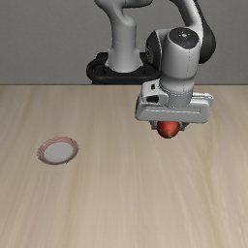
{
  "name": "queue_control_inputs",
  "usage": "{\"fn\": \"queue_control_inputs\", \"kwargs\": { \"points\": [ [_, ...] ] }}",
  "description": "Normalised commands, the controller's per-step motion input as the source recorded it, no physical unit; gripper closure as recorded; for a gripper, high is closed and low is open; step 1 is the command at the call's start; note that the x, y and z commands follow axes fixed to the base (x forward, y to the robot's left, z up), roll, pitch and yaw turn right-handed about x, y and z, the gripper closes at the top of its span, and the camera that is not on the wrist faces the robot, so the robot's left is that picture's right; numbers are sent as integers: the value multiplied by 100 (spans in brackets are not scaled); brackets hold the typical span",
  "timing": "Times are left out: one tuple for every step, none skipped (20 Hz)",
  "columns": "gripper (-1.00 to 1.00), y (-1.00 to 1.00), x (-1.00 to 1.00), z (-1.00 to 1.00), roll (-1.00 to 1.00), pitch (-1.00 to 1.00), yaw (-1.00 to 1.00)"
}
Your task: Pick the onion and place it on the plate
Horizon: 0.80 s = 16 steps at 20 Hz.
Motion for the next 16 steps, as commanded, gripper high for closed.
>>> {"fn": "queue_control_inputs", "kwargs": {
  "points": [
    [100,-100,0,0,0,0,0],
    [100,-100,0,0,0,0,0],
    [100,-100,0,0,0,0,0],
    [100,-100,0,0,0,0,0],
    [100,-100,0,0,0,0,0],
    [100,-100,0,0,0,0,0],
    [100,-100,0,0,0,0,0],
    [100,-100,0,0,0,0,0],
    [100,-100,0,0,0,0,0],
    [100,-100,0,0,0,0,0],
    [100,-100,0,0,0,0,0],
    [100,-100,0,0,0,0,0],
    [100,-100,0,0,0,0,0],
    [100,-100,0,0,0,0,0],
    [100,-100,0,0,0,0,0],
    [100,-100,0,0,0,0,0]
  ]
}}
